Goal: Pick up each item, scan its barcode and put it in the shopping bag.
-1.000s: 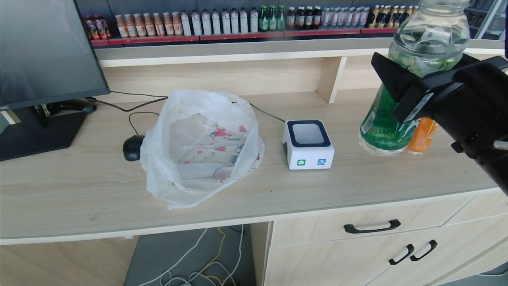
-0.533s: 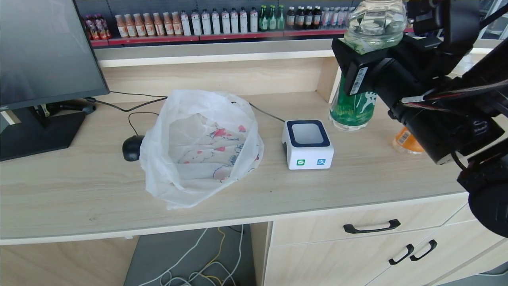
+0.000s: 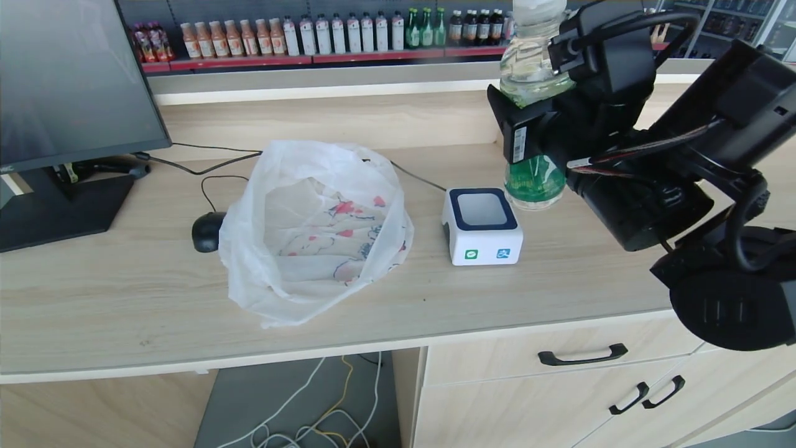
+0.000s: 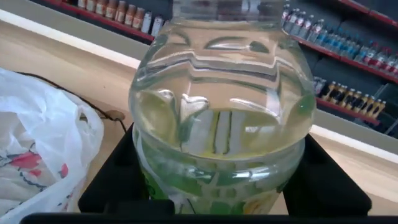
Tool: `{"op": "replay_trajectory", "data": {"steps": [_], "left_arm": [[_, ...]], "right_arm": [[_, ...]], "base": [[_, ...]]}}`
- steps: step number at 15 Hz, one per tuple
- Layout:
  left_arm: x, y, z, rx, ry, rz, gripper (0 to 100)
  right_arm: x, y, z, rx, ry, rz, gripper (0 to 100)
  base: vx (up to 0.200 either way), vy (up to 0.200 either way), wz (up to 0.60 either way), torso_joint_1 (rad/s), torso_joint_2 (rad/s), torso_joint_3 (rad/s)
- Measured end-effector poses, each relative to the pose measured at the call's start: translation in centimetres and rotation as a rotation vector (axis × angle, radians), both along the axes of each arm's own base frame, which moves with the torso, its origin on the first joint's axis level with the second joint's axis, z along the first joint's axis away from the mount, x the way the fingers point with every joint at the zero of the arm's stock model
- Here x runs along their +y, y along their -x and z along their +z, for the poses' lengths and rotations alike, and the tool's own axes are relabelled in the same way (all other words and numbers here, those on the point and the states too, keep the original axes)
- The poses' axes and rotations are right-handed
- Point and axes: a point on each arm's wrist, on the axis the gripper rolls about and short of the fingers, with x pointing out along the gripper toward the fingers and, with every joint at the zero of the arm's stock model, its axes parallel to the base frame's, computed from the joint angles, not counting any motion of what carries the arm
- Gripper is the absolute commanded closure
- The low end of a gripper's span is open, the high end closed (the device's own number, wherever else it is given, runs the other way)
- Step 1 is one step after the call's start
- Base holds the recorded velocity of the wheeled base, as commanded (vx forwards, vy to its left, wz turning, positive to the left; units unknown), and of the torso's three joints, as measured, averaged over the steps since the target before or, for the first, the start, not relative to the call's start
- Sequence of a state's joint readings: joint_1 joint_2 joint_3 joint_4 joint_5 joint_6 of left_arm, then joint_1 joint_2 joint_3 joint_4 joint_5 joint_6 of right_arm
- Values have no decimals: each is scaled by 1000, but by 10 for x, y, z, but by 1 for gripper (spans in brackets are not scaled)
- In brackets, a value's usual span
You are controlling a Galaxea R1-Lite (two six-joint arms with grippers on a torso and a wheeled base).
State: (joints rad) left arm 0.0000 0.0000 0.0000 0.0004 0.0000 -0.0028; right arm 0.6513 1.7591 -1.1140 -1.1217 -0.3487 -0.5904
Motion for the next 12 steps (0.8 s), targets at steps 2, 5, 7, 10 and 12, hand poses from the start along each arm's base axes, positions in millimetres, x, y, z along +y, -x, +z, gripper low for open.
{"op": "replay_trajectory", "data": {"steps": [2, 5, 7, 10, 12], "left_arm": [[0, 0, 0, 0, 0, 0, 0], [0, 0, 0, 0, 0, 0, 0], [0, 0, 0, 0, 0, 0, 0], [0, 0, 0, 0, 0, 0, 0], [0, 0, 0, 1, 0, 0, 0]], "right_arm": [[3, -2, 0, -32, 88, -6, 100], [8, -6, 2, -90, 195, 32, 100], [13, -10, 6, -117, 262, 77, 100], [21, -19, 18, -172, 378, 140, 100], [22, -27, 22, -216, 461, 171, 100]], "base": [[0, 0, 0, 0, 0, 0], [0, 0, 0, 0, 0, 0], [0, 0, 0, 0, 0, 0], [0, 0, 0, 0, 0, 0], [0, 0, 0, 0, 0, 0]]}}
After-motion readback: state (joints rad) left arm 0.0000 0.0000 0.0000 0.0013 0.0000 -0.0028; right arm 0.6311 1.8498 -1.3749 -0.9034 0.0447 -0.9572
